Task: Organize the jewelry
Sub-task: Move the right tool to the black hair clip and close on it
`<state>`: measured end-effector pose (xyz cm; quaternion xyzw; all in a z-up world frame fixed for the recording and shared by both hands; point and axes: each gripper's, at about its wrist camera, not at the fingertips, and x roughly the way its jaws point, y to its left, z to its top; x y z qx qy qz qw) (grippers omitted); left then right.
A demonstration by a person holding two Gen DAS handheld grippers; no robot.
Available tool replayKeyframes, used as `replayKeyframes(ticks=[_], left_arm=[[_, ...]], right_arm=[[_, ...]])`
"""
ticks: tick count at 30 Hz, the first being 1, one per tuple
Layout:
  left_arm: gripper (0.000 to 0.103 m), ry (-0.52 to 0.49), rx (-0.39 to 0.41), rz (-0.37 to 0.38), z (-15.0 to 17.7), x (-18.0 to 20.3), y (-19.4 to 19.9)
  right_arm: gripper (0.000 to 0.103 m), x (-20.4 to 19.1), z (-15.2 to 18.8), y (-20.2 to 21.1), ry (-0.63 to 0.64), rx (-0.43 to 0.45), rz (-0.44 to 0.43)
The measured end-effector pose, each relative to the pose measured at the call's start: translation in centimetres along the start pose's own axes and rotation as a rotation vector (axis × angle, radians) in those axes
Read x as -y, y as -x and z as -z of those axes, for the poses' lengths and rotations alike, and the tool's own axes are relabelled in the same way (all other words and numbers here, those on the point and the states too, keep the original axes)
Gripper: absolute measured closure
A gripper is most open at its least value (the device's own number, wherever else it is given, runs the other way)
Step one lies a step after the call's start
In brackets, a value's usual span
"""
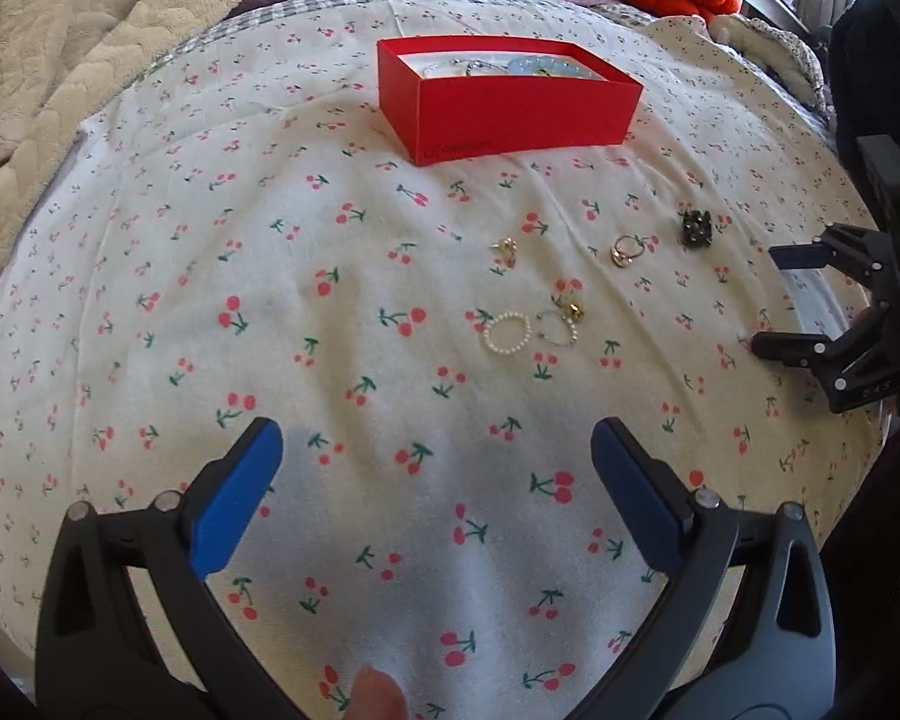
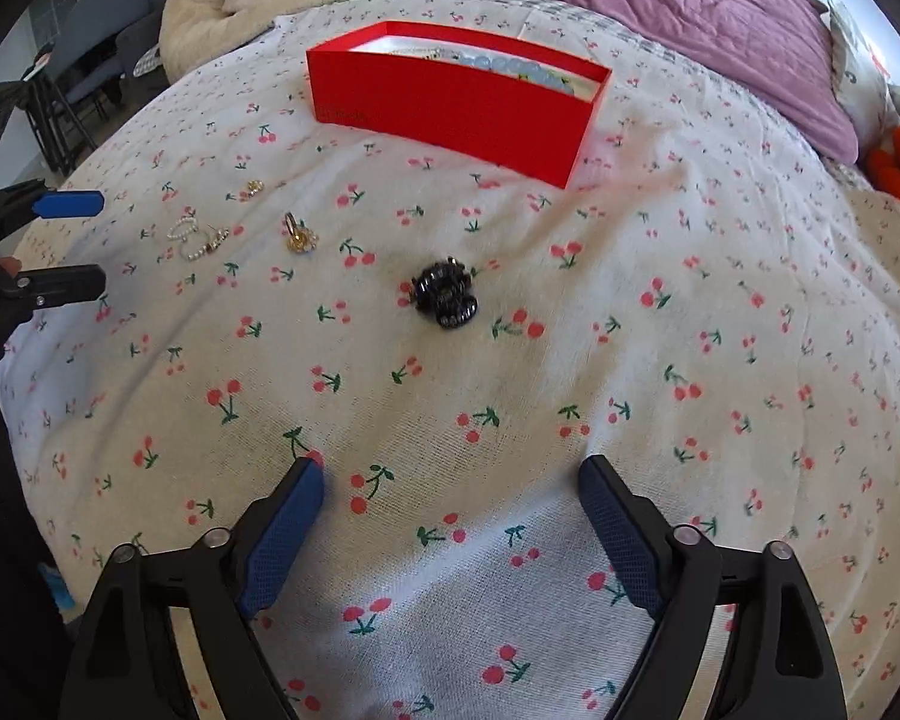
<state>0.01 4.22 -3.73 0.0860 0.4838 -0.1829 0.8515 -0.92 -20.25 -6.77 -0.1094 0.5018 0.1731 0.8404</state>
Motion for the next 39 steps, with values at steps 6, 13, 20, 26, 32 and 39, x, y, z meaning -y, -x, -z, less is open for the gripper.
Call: replayKeyframes(ticks=[6, 13, 20, 26, 32, 39], left_arm=[[0.001, -0.056, 0.005, 0.02, 0.0, 1.1, -0.3], [0.001, -0.096, -0.01, 0.006, -0.4, 2.0, -0.6], [0.001, -0.073, 0.0, -0.004, -1.3, 2.1, 0.1], [0.001, -0.096, 0.004, -0.01, -2.4, 3.1, 0.3], [0.01, -0.129, -0.005, 0.029, -3.2, 4.6, -0.2], [0.032, -0.105, -0.044, 0.114, -4.7, 5.6, -1.4]], right_arm=[[0.0, 0.6, 0.1, -0.9, -0.028, -0.019, -0.016], [0.0, 0.6, -1.1, -1.2, -0.037, -0.059, -0.014], [0.027, 0.2, -2.7, -0.1, -0.019, 0.018, -0.054], [0.036, -0.3, -4.7, -0.8, -0.009, 0.02, -0.076], [0.047, -0.6, -5.9, -1.6, -0.012, 0.013, -0.057], [0.054, -0.7, -6.3, -2.3, 0.026, 0.012, -0.033]])
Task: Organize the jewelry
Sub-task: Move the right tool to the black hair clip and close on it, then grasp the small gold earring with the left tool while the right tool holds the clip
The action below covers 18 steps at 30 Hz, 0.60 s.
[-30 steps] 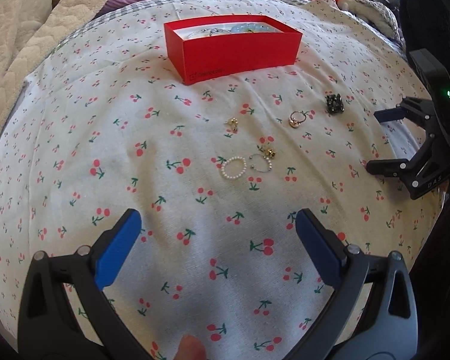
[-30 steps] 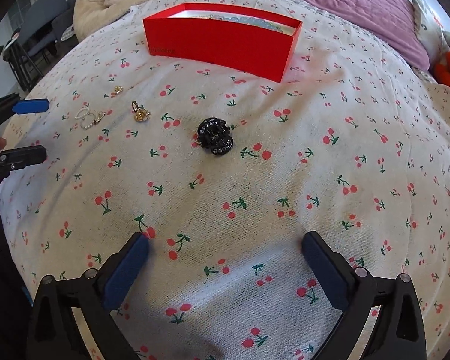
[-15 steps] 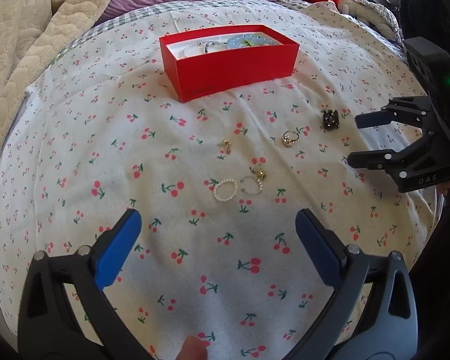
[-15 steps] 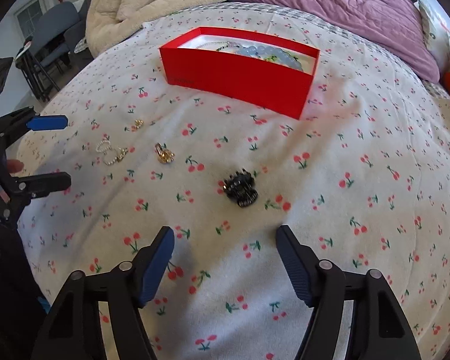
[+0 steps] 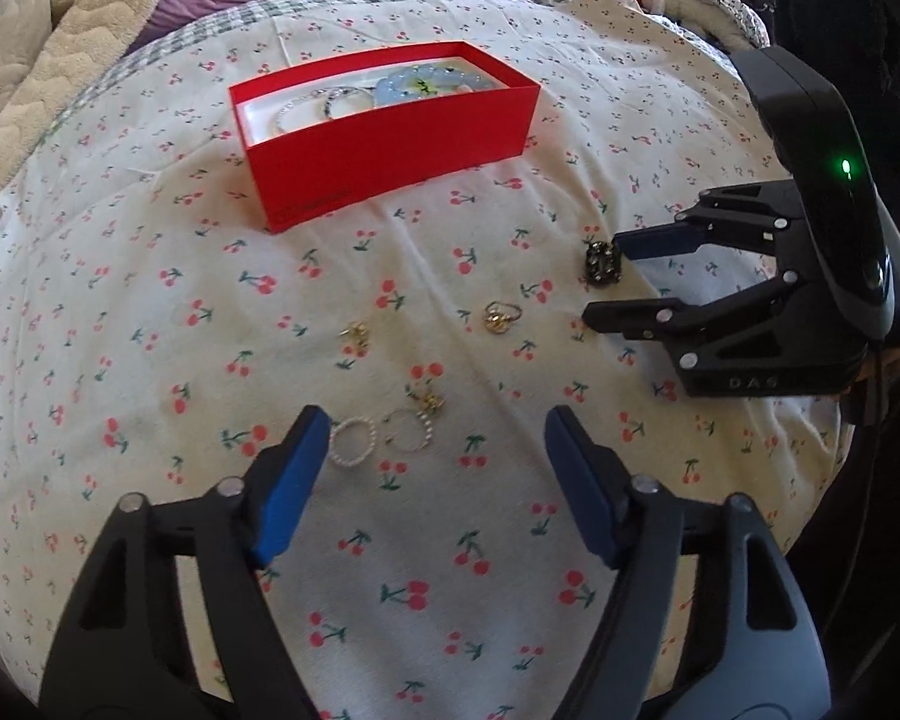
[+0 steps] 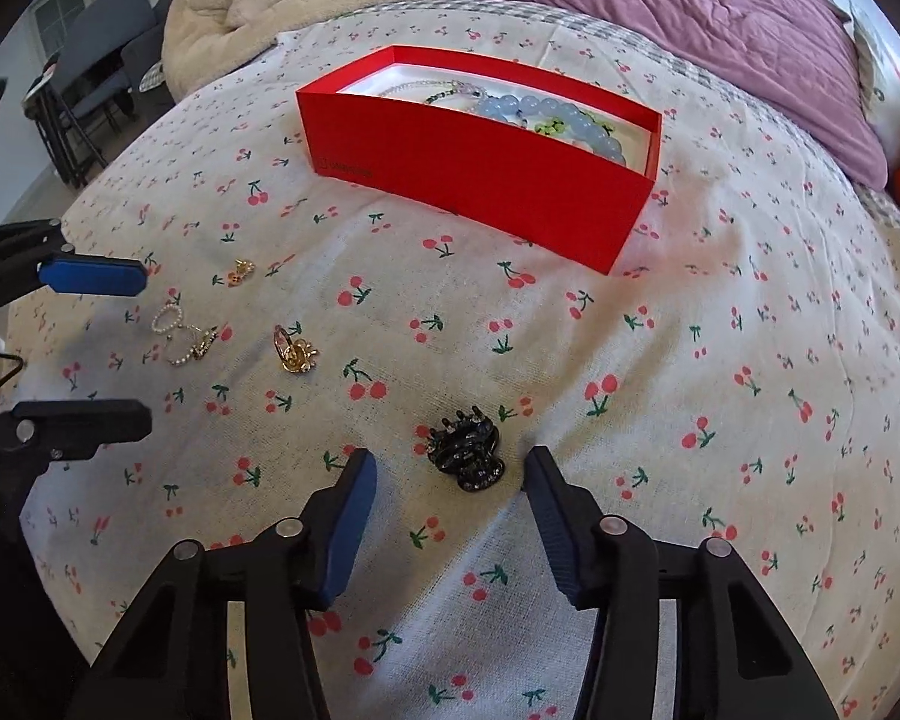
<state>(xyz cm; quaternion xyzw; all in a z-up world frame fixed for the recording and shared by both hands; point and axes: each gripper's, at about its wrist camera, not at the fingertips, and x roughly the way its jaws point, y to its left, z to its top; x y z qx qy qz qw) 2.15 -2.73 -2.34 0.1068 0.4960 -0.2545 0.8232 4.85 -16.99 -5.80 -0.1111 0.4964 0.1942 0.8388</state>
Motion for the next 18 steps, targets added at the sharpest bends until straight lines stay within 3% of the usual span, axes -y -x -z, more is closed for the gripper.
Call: replayKeyframes(ticks=[6, 10, 18], left_arm=[[0.04, -0.008, -0.007, 0.072, -0.8, 1.2, -1.1], [0.04, -0.017, -0.01, 0.09, -1.5, 1.9, -2.1], [0.055, -0.029, -0.016, 0.06, -2.4, 2.2, -3.9]], right_arm=[[0.06, 0.4, 0.0, -0.1, 0.013, 0.011, -0.006], [0.076, 0.2, 0.1, 0.0, 0.036, 0.019, 0.025], [0.077, 1.0, 0.0, 0.9, 0.022, 0.034, 0.002]])
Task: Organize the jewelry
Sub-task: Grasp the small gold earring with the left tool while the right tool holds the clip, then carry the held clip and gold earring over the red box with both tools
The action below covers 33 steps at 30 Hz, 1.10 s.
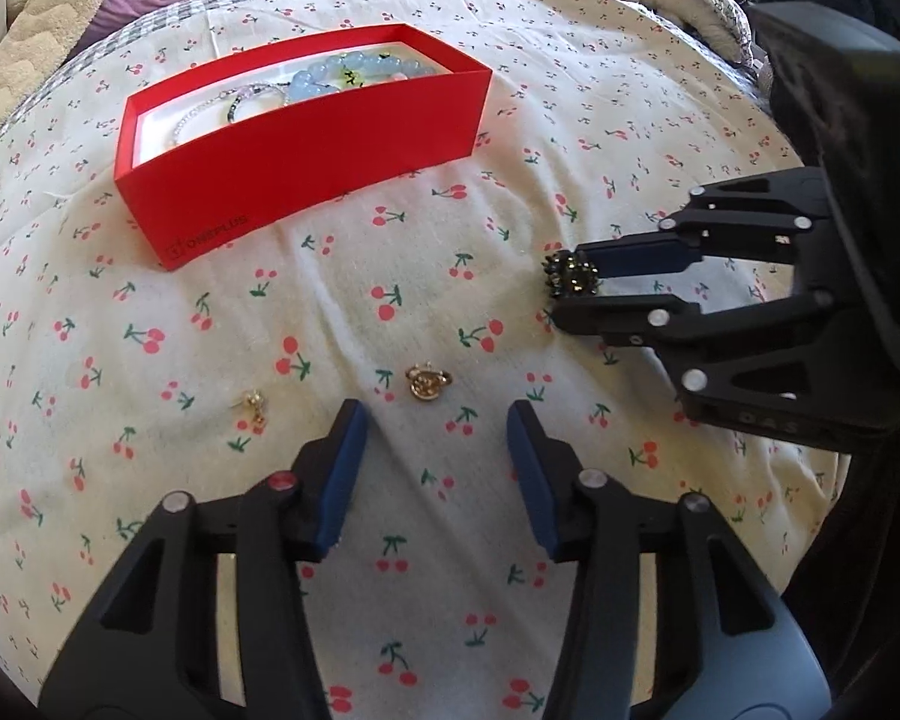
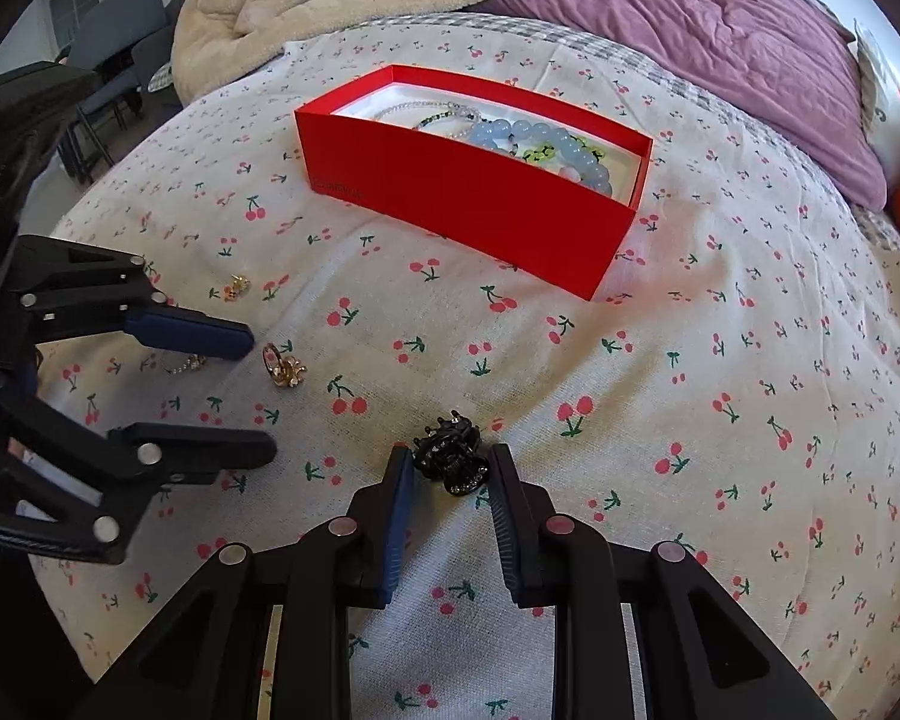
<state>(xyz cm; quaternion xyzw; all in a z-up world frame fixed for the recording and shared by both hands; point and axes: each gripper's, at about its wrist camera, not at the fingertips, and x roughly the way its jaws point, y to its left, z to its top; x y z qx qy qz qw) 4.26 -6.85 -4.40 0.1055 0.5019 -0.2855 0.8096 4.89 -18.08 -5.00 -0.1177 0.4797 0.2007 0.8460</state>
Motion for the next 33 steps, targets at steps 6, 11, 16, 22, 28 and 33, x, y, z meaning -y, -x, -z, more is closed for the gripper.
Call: replayKeyframes(ticks=[6, 11, 16, 22, 28, 33], left_arm=[[0.056, -0.003, 0.002, -0.008, -0.4, 0.1, -0.4], [0.061, -0.014, 0.003, -0.021, -0.9, 0.2, -0.8], [0.075, -0.012, 0.009, -0.038, -1.1, 0.0, -1.0], [0.086, -0.013, 0.019, -0.055, -0.9, -0.3, -0.6], [0.086, -0.005, 0.025, -0.058, -0.7, -0.5, -0.1], [0.086, 0.008, 0.036, -0.057, -0.6, -0.7, 0.7]], right_arm=[[0.077, -0.2, 0.1, 0.6, -0.003, 0.006, -0.006], [0.077, -0.4, 0.2, 0.9, 0.001, 0.008, -0.005], [0.077, -0.6, 0.4, 0.8, 0.002, -0.001, 0.0], [0.077, -0.6, 0.4, 0.7, 0.001, -0.004, 0.002], [0.077, -0.5, 0.3, 1.0, -0.005, -0.002, 0.003], [0.077, -0.6, -0.1, 1.5, -0.008, 0.006, 0.006]])
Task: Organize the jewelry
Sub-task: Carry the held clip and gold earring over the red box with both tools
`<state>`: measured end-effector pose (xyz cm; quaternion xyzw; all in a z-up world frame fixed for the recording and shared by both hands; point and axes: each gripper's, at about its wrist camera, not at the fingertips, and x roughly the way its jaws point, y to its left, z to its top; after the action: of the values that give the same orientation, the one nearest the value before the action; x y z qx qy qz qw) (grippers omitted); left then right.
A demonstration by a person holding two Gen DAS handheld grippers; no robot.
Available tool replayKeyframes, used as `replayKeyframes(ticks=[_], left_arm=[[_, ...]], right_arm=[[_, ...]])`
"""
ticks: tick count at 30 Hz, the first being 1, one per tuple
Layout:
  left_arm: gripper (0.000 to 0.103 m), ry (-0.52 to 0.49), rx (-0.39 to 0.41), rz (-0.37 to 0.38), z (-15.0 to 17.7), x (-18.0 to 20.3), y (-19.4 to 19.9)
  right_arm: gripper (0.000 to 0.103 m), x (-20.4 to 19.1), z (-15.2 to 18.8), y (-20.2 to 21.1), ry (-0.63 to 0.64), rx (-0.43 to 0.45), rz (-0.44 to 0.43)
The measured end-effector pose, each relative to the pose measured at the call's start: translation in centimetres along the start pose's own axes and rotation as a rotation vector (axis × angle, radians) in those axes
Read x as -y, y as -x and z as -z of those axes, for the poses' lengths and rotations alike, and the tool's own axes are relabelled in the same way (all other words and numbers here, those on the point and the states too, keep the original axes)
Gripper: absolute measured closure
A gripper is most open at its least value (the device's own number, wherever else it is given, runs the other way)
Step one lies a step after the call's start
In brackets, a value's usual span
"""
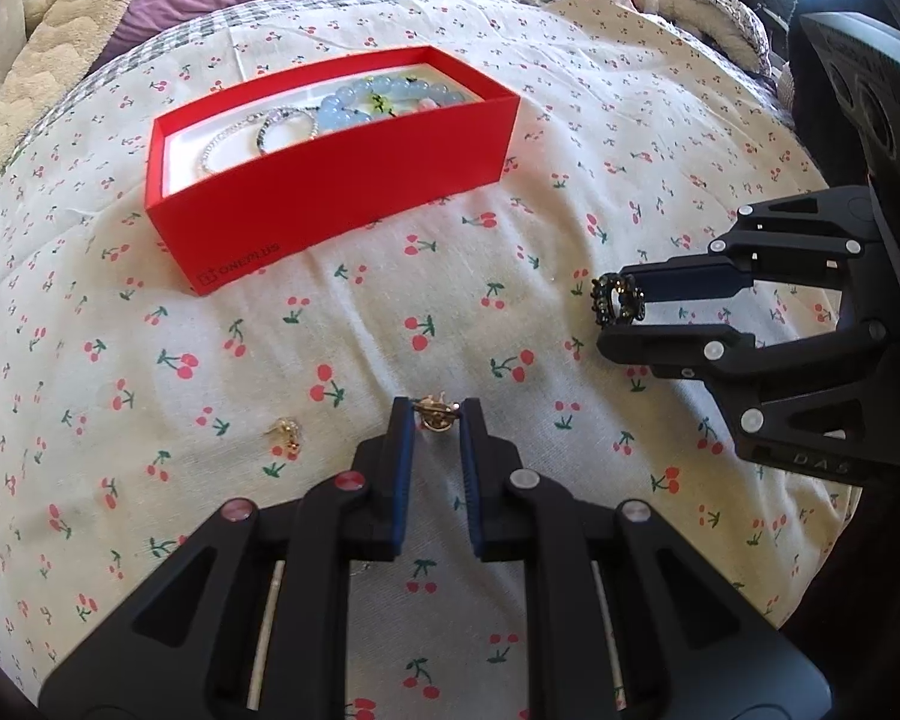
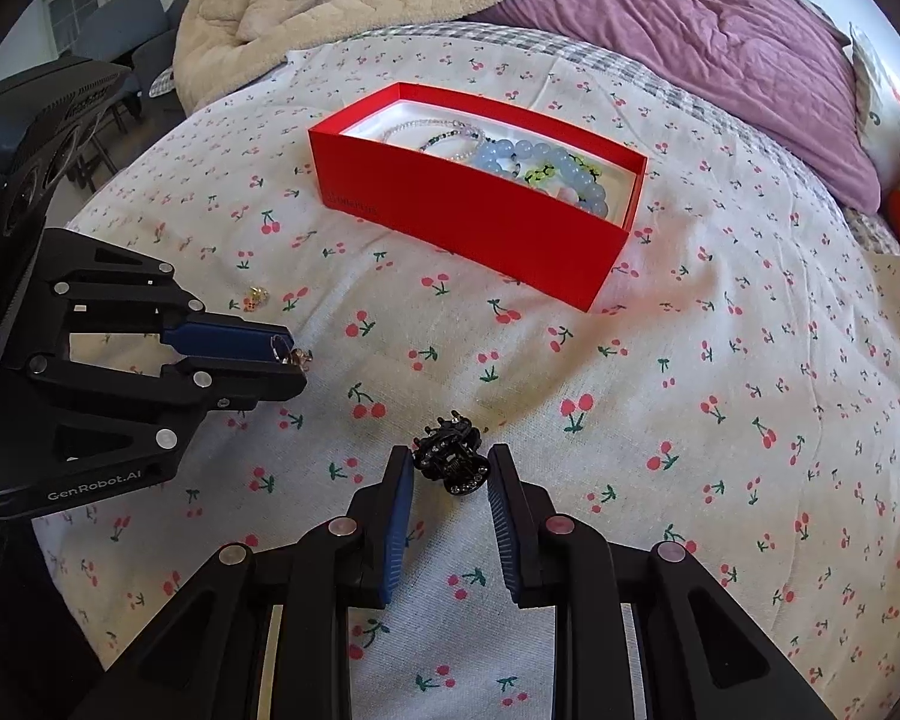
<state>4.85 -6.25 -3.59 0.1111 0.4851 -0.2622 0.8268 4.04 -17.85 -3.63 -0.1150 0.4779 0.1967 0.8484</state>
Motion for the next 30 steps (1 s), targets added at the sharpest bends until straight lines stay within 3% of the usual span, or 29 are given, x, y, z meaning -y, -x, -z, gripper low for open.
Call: replayKeyframes(ticks=[12, 23, 30], left_arm=[[0.086, 0.064, 0.053, -0.015, -1.6, -1.2, 2.3], [0.086, 0.188, 0.148, -0.024, -4.8, -4.1, 4.6], [0.086, 0.266, 0.17, -0.018, -6.8, -5.8, 3.5]], right_arm=[[0.077, 0.4, -2.3, 2.1, -0.053, 0.041, 0.02], [0.077, 1.5, -6.0, 3.2, -0.144, 0.089, 0.029], [0.077, 3.4, -9.0, 2.5, -0.236, 0.12, 0.021]])
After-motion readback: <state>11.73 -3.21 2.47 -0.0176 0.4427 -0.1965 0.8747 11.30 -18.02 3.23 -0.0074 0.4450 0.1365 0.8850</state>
